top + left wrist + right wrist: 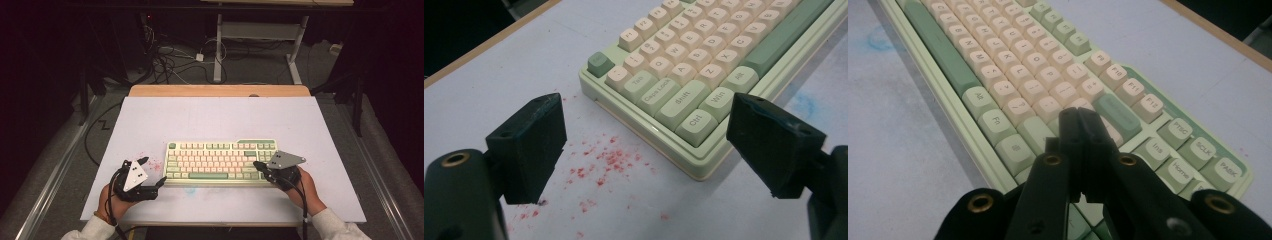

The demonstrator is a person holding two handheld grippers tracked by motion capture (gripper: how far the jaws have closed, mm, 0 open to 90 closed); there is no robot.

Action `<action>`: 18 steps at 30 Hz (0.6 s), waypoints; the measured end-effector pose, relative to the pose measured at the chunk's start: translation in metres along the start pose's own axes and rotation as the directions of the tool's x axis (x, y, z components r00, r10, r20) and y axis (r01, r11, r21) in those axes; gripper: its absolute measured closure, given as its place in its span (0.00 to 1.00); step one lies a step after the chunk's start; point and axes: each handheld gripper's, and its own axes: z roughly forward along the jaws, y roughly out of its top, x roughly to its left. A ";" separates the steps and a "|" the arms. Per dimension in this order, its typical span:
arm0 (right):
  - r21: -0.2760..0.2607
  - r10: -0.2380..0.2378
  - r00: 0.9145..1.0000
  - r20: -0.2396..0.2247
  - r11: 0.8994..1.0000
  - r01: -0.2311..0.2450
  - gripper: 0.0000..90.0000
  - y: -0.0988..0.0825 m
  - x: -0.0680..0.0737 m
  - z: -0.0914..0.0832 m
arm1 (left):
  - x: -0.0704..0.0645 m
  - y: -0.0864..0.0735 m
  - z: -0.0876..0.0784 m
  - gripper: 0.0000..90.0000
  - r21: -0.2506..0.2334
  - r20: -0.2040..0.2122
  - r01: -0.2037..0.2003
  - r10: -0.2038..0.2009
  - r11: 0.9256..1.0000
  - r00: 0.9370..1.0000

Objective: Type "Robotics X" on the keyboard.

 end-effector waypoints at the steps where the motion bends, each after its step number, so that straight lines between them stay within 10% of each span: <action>1: 0.000 0.000 1.000 0.000 1.000 0.000 1.00 0.000 0.000 0.000 | 0.000 0.000 0.000 0.17 0.000 0.000 0.000 0.000 1.000 1.000; 18: 0.062 -0.007 1.000 -0.015 0.998 0.008 1.00 -0.003 0.002 0.013 | 0.000 0.000 0.001 0.17 0.001 0.018 0.008 -0.008 1.000 1.000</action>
